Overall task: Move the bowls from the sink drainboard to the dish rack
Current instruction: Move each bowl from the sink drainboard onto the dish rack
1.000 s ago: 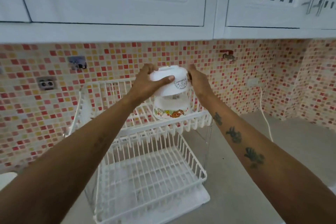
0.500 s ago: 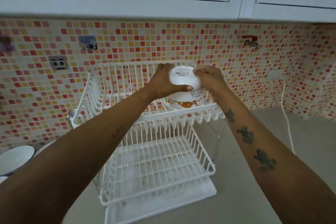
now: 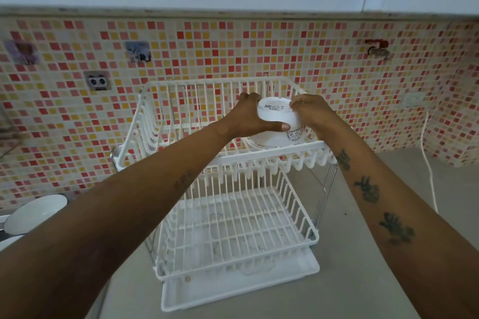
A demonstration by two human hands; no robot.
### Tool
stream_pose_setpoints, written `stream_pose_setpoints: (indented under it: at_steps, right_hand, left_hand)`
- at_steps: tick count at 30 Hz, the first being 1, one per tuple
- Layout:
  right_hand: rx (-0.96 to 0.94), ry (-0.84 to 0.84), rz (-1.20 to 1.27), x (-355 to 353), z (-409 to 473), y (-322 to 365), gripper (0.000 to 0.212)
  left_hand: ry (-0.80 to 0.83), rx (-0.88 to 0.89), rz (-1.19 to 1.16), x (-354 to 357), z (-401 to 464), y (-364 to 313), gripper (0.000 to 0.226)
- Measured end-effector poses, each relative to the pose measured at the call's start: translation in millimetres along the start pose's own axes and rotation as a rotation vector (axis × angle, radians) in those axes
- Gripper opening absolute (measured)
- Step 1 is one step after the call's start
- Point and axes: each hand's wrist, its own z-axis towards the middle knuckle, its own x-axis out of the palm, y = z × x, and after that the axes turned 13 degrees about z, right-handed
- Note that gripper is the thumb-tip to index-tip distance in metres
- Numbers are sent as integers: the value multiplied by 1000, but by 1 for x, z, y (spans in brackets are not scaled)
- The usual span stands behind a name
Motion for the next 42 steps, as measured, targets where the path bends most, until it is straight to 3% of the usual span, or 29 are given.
stream_pose_setpoints:
  at_steps: [8,12,15,17,19,24,26,30,35,37,42]
  right_hand:
    - [-35,-13,-87,-1,-3,0,35]
    - [-273,-149,-223,-6,-18,11,33]
    - [-449,-184,-242,8,-34,28,34]
    - [-497,-144,-168,35,-43,44,36]
    - [-527,-83,-81,76,-58,67,35]
    - [-557,186,160,211,-114,120,27]
    - [-526,335,207,265,-139,127,28]
    - [-414,605,189,360,-177,109,29]
    - [-121,718,69,444,-195,47,32]
    - [24,688,47,466,-189,13,38]
    - [349,633,-116,485,-178,-72,47]
  left_hand:
    - [68,-53,-80,-3,2,-1,91]
    - [74,-89,-128,-36,-13,13,94]
    - [17,-69,-204,-81,-42,41,66]
    - [-35,-93,-290,-111,-65,67,37]
    - [-130,-194,-384,-137,-87,101,26]
    - [-319,-443,-467,-189,-164,191,46]
    - [-363,-560,-493,-202,-201,224,54]
    - [-424,-821,-571,-215,-268,292,48]
    - [-430,-1071,-705,-190,-335,371,52]
    - [-312,-1166,-762,-163,-355,400,59]
    - [180,-1277,-812,-79,-385,432,45]
